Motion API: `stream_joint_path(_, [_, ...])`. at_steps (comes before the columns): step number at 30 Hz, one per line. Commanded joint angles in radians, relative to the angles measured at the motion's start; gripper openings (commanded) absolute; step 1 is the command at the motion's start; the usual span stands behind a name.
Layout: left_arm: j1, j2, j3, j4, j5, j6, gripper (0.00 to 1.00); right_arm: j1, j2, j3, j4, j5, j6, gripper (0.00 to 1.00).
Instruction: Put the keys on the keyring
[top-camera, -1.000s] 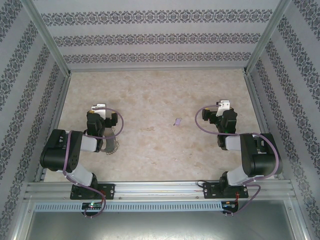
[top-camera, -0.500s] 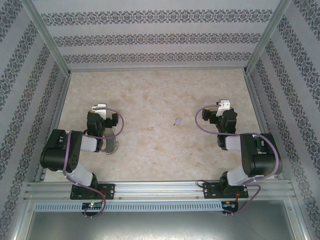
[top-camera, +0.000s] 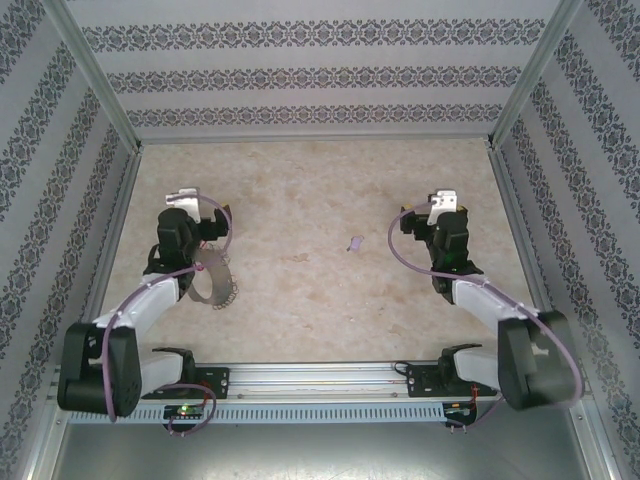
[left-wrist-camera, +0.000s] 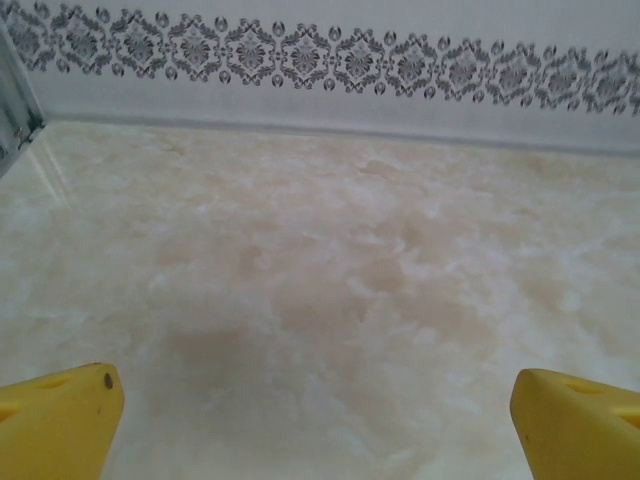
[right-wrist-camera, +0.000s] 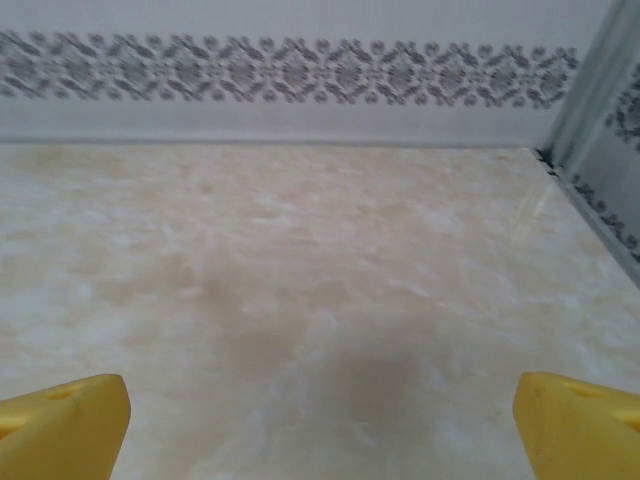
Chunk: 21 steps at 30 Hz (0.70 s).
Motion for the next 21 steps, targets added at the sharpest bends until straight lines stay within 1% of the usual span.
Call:
stream_joint_path(1, [-0.004, -0.035, 0.125, -0.430, 0.006, -0.236, 1.00, 0.034, -0.071, 0.074, -0.291, -0.023, 0.082, 0.98])
stream_joint_path(2, [-0.003, -0.022, 0.156, -0.493, 0.040, -0.266, 1.00, 0.038, -0.080, 0.093, -0.342, -0.050, 0.109, 0.98])
stream_joint_path(4, [-0.004, 0.035, 0.211, -0.585, 0.150, -0.314, 1.00, 0.045, -0.074, 0.140, -0.435, -0.137, 0.163, 0.98])
stream_joint_path(5, [-0.004, 0.063, 0.227, -0.619, 0.179, -0.344, 1.00, 0.048, -0.064, 0.163, -0.470, -0.169, 0.185, 0.98])
stream_joint_path(7, [-0.005, 0.099, 0.227, -0.652, 0.227, -0.407, 1.00, 0.059, -0.027, 0.215, -0.533, -0.252, 0.225, 0.98])
stream_joint_path(9, [-0.008, 0.108, 0.202, -0.643, 0.263, -0.452, 1.00, 0.083, 0.013, 0.257, -0.565, -0.308, 0.240, 0.98])
stream_joint_path(11, [-0.011, 0.114, 0.191, -0.661, 0.257, -0.465, 1.00, 0.121, 0.046, 0.293, -0.592, -0.343, 0.243, 0.98])
stream_joint_path(15, [-0.011, 0.160, 0.200, -0.696, 0.226, -0.453, 1.00, 0.184, 0.099, 0.332, -0.603, -0.360, 0.241, 0.98])
stream_joint_path(21, [-0.011, 0.284, 0.221, -0.659, 0.244, -0.444, 1.00, 0.204, 0.119, 0.347, -0.587, -0.390, 0.250, 0.98])
